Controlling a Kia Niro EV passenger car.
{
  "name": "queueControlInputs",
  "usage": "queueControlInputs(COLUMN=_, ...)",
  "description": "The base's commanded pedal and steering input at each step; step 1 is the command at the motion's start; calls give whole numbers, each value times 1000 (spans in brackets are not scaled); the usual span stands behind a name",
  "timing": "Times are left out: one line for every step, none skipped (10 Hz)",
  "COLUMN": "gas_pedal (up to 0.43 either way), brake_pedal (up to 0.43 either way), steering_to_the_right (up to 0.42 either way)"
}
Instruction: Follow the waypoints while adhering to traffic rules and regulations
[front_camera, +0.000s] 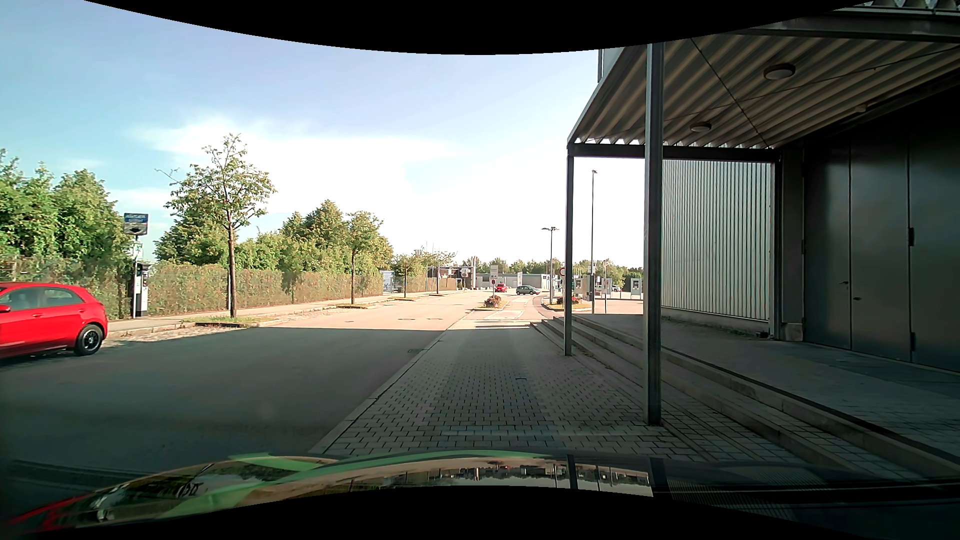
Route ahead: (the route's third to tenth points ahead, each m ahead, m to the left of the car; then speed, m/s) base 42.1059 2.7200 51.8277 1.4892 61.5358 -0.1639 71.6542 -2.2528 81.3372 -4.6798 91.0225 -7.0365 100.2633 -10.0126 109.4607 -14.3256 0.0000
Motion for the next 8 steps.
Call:
queueControlInputs(gas_pedal=0, brake_pedal=396, steering_to_the_right=-68)
queueControlInputs(gas_pedal=0, brake_pedal=396, steering_to_the_right=-68)
queueControlInputs(gas_pedal=0, brake_pedal=402, steering_to_the_right=-68)
queueControlInputs(gas_pedal=0, brake_pedal=402, steering_to_the_right=-68)
queueControlInputs(gas_pedal=0, brake_pedal=402, steering_to_the_right=-68)
queueControlInputs(gas_pedal=0, brake_pedal=402, steering_to_the_right=-68)
queueControlInputs(gas_pedal=0, brake_pedal=402, steering_to_the_right=-68)
queueControlInputs(gas_pedal=0, brake_pedal=402, steering_to_the_right=-68)
